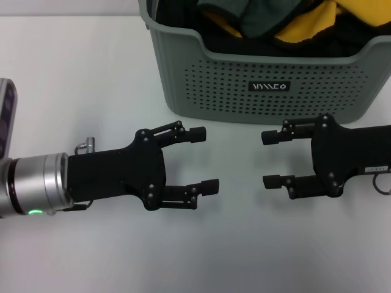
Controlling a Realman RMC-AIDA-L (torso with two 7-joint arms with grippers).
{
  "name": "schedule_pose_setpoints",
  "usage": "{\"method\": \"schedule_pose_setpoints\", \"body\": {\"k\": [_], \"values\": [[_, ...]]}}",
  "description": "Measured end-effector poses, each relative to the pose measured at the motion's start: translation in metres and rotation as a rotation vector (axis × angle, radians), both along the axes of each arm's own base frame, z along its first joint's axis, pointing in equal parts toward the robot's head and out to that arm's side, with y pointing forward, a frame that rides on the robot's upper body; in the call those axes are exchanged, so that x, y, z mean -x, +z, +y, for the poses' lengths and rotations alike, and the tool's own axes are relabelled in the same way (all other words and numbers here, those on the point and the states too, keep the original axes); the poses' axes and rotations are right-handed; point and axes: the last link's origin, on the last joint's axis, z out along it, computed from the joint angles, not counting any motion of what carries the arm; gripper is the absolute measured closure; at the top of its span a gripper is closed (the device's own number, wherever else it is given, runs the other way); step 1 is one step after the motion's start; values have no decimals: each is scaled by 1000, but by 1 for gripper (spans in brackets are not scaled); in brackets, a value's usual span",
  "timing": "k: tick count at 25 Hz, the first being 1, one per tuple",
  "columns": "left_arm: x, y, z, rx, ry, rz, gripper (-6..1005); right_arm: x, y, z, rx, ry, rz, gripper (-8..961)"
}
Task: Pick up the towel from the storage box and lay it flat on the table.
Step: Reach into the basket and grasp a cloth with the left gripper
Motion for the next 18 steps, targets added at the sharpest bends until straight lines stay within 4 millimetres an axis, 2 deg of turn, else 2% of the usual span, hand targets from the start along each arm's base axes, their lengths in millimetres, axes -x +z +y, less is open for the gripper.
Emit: {"method": "schedule_pose_setpoints", "body": {"k": [11,18], "values": [[-5,5,-1,-13,-32,-36,111,-3,1,-2,-11,-8,17,269],[-24,27,18,-135,-23,-193,113,-11,7,-10,-39,-46,75,274]]}}
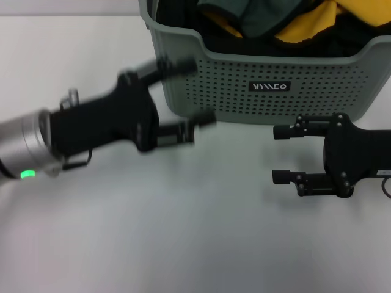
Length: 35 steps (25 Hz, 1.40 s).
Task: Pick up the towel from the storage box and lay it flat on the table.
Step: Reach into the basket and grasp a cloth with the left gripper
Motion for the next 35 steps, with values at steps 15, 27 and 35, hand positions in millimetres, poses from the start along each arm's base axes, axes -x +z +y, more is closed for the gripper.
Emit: {"method": "schedule_pose_setpoints", "body": {"k": [15,27,35], "values": [[-74,25,98,105,256,59,116,-7,-6,-6,-1,9,18,284],[-81,11,134,-63,354,375,125,-9,-7,-9,-6,28,14,292],[-77,8,141,-120,387,455,174,-8,-6,-11,-13,47,24,297]]}}
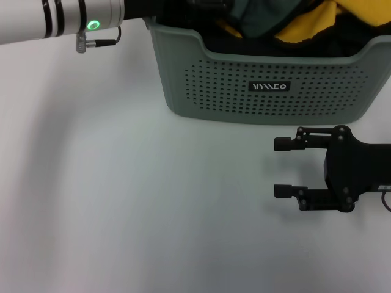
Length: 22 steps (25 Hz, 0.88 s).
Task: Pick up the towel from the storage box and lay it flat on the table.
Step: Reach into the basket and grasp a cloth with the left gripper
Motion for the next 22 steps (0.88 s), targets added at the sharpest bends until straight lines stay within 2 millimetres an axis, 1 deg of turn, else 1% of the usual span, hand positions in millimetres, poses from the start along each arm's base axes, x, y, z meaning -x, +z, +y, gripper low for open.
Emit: {"method": "schedule_pose_setpoints", "body": {"k": [5,10,15,19,22], "values": [[2,-3,-3,6,-11,43,205,0,0,0,-4,5,1,301],[0,-5,-5,19,-17,39,236,0,0,0,-6,5,1,304],[0,-2,-4,-12,-29,15,438,0,0,0,-7,6,4,307],[-1,-3,-5,-8,-32,7,606,1,0,0,-10,11,6,310],[1,-8,-6,-2,-42,14,728,1,0,-1,-12,27,9,312]]}}
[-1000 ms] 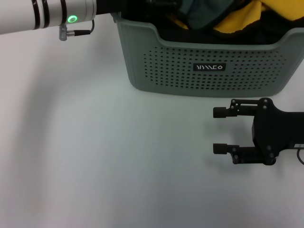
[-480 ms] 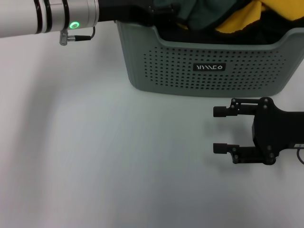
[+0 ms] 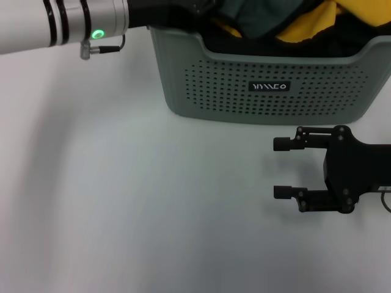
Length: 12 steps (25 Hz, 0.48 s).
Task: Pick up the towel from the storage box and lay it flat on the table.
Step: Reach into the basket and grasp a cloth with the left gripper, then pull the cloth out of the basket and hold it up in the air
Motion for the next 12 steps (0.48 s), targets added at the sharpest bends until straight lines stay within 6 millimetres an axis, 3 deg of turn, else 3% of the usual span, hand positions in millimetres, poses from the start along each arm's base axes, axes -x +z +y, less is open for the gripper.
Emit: {"method": "schedule_pose_setpoints", "body": {"k": [5,12], "values": [[-2,0,-2,4,2,-58,916,1,2,1,-12,-5,25,315],[4,20,-16,-39,-13,-269,957,3,14,1,-112,-27,167,320]]}}
